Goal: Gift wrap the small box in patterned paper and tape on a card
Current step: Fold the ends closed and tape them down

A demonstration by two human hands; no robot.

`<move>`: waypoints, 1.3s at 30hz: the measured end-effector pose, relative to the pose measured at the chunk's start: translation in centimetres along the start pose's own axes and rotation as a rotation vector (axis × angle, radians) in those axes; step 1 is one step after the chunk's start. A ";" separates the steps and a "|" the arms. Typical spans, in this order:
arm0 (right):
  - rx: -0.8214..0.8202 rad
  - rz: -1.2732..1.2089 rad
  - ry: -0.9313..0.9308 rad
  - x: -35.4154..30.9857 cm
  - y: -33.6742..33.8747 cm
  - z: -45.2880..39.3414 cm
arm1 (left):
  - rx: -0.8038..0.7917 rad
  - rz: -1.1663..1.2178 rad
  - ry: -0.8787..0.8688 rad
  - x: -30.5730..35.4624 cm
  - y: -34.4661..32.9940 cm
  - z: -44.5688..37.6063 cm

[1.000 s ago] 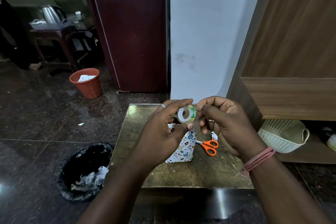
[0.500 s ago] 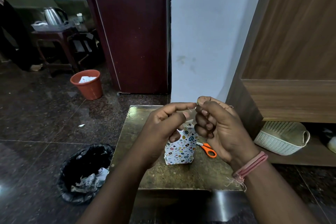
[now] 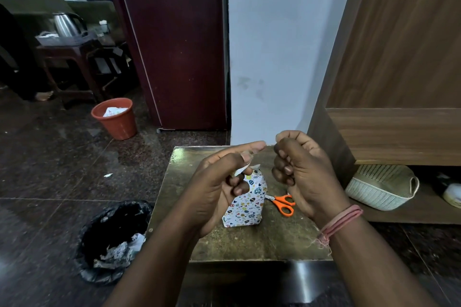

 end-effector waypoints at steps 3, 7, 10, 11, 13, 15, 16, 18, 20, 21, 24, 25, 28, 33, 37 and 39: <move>-0.053 0.039 0.022 -0.5 0.5 -0.1 | 0.010 -0.026 -0.008 0.0 0.0 -0.1; -0.209 0.115 0.030 -0.7 -0.4 0.5 | 0.044 -0.033 -0.018 -0.1 0.2 -0.2; -0.229 0.190 0.053 -0.7 -0.8 0.7 | 0.036 -0.065 -0.022 0.0 0.1 0.0; -0.212 0.204 0.053 -0.6 -0.8 0.7 | 0.039 -0.074 -0.022 0.0 0.2 0.0; -0.176 0.214 0.063 -0.4 -0.7 0.6 | 0.044 -0.075 -0.016 -0.1 0.3 0.0; -0.164 0.185 0.050 -0.2 -0.6 0.5 | 0.037 -0.068 0.001 -0.3 0.2 0.0; -0.166 0.158 0.038 -0.1 -0.6 0.5 | 0.029 -0.065 0.013 -0.3 0.2 0.1; -0.177 0.099 -0.014 0.1 -0.6 0.4 | 0.004 -0.062 0.044 -0.5 -0.1 0.2; -0.206 0.054 -0.082 0.5 -0.6 0.4 | -0.017 -0.071 0.064 -0.6 -0.3 0.3; -0.221 0.039 -0.115 0.6 -0.6 0.5 | -0.021 -0.076 0.069 -0.7 -0.3 0.3; -0.242 0.010 -0.143 0.8 -0.4 0.5 | -0.018 -0.095 0.074 -0.7 -0.2 0.2; -0.226 -0.002 -0.133 0.7 0.0 0.3 | -0.016 -0.099 0.071 -0.6 -0.2 0.1; -0.080 0.184 -0.081 0.4 2.8 -0.8 | 0.001 -0.087 0.064 -0.3 0.2 0.1; 0.113 1.518 -0.101 3.6 8.8 -1.6 | 0.033 -0.033 0.089 -0.3 0.7 0.1; -0.018 1.673 -0.203 5.6 7.3 -0.3 | 0.025 -0.029 0.126 -0.6 0.5 0.3; -0.045 1.555 -0.153 5.5 5.4 -0.2 | 0.019 -0.024 0.130 -0.4 0.5 0.4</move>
Point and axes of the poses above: each hand's wrist, its own z-axis away from the middle knuckle, its own y-axis out of the back of the hand, x = y × z, the point moved 8 cm from there along -z, towards the middle knuckle, and after that the axes turned 9 degrees about z, right-handed, at the moved point
